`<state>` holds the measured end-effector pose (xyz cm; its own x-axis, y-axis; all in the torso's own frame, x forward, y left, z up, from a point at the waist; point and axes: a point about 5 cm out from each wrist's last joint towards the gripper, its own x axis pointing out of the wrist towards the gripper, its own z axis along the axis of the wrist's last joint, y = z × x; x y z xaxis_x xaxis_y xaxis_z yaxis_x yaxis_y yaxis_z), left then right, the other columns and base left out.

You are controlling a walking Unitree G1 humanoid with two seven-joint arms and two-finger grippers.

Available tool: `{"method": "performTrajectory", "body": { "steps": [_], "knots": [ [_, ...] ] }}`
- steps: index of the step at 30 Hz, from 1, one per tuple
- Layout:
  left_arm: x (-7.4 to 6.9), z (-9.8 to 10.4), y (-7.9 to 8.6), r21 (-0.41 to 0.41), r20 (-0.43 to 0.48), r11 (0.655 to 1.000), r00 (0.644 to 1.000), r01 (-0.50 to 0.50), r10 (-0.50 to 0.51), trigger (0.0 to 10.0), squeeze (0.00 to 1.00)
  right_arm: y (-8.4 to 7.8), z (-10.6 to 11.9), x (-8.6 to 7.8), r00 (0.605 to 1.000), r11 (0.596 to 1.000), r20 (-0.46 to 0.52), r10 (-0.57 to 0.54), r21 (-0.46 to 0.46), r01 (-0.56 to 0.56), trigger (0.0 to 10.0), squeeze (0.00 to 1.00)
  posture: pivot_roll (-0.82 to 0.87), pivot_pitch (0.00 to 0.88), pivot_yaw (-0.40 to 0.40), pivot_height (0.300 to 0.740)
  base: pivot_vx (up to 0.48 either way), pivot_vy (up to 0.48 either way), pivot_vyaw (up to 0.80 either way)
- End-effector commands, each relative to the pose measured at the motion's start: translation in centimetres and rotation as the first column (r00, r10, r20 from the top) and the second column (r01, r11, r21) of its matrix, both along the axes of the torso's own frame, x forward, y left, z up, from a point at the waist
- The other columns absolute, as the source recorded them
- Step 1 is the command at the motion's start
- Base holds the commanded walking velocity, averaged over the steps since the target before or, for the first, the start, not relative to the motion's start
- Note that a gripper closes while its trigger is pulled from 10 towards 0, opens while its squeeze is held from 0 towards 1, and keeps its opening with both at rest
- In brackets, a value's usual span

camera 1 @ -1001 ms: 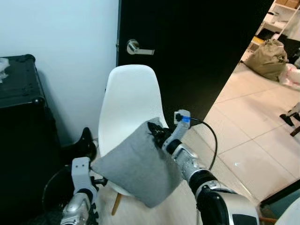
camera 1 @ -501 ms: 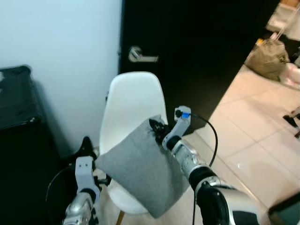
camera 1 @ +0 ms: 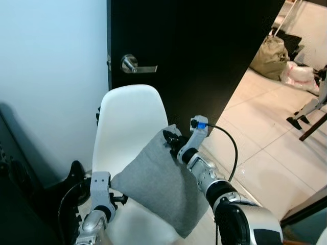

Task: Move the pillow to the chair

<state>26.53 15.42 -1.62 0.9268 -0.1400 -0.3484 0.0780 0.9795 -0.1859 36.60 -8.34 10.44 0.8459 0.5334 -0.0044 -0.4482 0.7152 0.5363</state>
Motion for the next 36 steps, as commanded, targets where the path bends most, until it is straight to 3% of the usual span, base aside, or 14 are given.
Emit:
{"method": "performTrajectory", "body": {
  "steps": [1, 7, 8, 13, 18, 23, 26, 32, 34, 36],
  "knots": [
    [-0.4, -0.4, -1.2, -0.009, -0.017, 0.999, 0.999, 0.033, -0.033, 10.0, 0.00, 0.8, 1.0, 0.1, 0.997, 0.998, 0.056, 0.058, 0.023, -0.059, 10.0, 0.00, 0.24, 0.000, -0.157, 0.740, 0.000, 0.000, 0.00],
    [-0.5, -0.4, -1.6, 0.013, -0.013, 0.999, 0.999, 0.048, -0.048, 10.0, 0.00, 2.7, 1.3, -0.4, 0.986, 0.980, 0.059, 0.154, 0.116, -0.160, 10.0, 0.00, 0.24, 0.000, -0.159, 0.740, 0.000, 0.000, 0.00],
    [-0.5, -0.4, -1.6, 0.030, -0.007, 0.998, 0.999, 0.050, -0.050, 10.0, 0.00, 2.9, 1.6, -0.3, 0.986, 0.972, 0.059, 0.158, 0.165, -0.165, 10.0, 0.00, 0.24, 0.000, -0.158, 0.740, 0.000, 0.000, 0.00],
    [-0.4, -0.2, -1.5, 0.063, 0.013, 0.997, 0.999, 0.038, -0.039, 10.0, 0.00, 3.1, 3.2, 0.2, 0.983, 0.913, 0.079, 0.168, 0.364, -0.186, 10.0, 0.00, 0.25, 0.000, -0.157, 0.740, 0.000, 0.000, 0.00],
    [-0.2, 0.1, -1.0, 0.090, 0.030, 0.996, 0.999, 0.014, -0.017, 10.0, 0.00, 2.9, 4.0, 0.7, 0.987, 0.879, 0.061, 0.150, 0.449, -0.161, 10.0, 0.00, 0.26, 0.000, -0.158, 0.740, 0.000, 0.000, 0.00],
    [0.2, 0.4, -0.6, 0.115, 0.046, 0.993, 0.999, 0.000, -0.005, 10.0, 0.00, 2.9, 3.5, 0.6, 0.991, 0.898, 0.022, 0.133, 0.420, -0.130, 10.0, 0.00, 0.27, 0.000, -0.160, 0.740, 0.000, 0.000, 0.00],
    [0.4, 0.7, -0.3, 0.138, 0.054, 0.990, 0.999, -0.009, 0.002, 10.0, 0.00, 2.9, 2.2, 0.4, 0.995, 0.944, -0.029, 0.097, 0.320, -0.083, 10.0, 0.00, 0.28, 0.000, -0.155, 0.740, 0.000, 0.000, 0.00],
    [0.8, 1.0, 0.6, 0.166, 0.057, 0.986, 0.998, -0.001, -0.009, 10.0, 0.00, 2.9, 0.1, -0.4, 0.992, 0.972, -0.119, 0.047, 0.233, -0.018, 10.0, 0.00, 0.29, 0.000, -0.097, 0.740, 0.000, 0.000, 0.00],
    [1.0, 1.1, 1.0, 0.184, 0.057, 0.983, 0.998, 0.024, -0.035, 10.0, 0.00, 3.2, -0.8, -0.8, 0.988, 0.979, -0.154, 0.023, 0.203, 0.009, 10.0, 0.00, 0.27, 0.000, -0.028, 0.740, 0.000, 0.000, 0.00],
    [1.2, 1.3, 1.2, 0.197, 0.056, 0.979, 0.997, 0.046, -0.058, 10.0, 0.00, 3.5, -1.5, -1.2, 0.984, 0.985, -0.178, 0.008, 0.172, 0.023, 10.0, 0.00, 0.25, 0.000, -0.006, 0.740, 0.000, 0.000, 0.00]
  ]
}}
